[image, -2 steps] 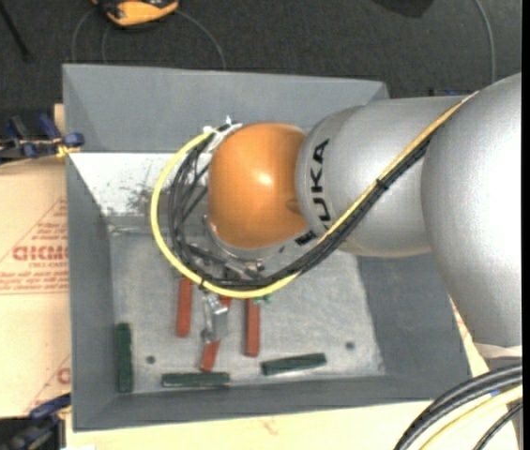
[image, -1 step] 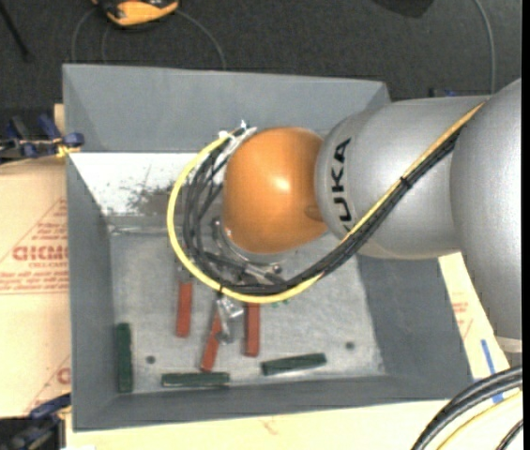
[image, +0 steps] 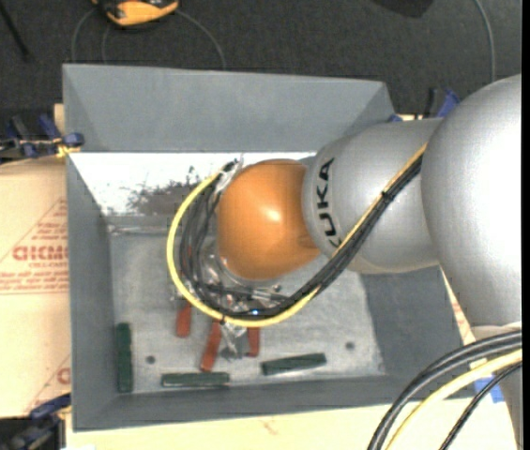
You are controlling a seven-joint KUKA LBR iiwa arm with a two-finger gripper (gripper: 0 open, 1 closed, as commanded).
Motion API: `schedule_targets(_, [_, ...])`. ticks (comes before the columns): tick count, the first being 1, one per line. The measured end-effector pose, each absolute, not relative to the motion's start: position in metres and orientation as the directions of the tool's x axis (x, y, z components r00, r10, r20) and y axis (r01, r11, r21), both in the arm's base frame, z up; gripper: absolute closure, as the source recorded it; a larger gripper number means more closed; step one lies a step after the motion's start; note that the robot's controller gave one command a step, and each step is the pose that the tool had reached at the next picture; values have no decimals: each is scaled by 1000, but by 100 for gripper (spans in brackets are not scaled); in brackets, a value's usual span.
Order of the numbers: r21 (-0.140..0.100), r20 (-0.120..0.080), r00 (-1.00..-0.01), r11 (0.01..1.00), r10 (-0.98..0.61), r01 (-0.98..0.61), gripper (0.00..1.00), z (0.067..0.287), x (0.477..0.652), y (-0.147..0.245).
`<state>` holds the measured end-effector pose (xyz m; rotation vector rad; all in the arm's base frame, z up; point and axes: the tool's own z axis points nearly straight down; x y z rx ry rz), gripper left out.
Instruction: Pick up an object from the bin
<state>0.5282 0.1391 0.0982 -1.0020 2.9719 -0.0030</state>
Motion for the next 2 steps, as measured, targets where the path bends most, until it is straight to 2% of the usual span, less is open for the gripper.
schedule_targets(1, [0, -5, -773, 773, -635, -635, 100, 86, 581, 127])
schedule_targets(2, [2, -4, -774, 774, -633, -633, 0, 85, 581, 128])
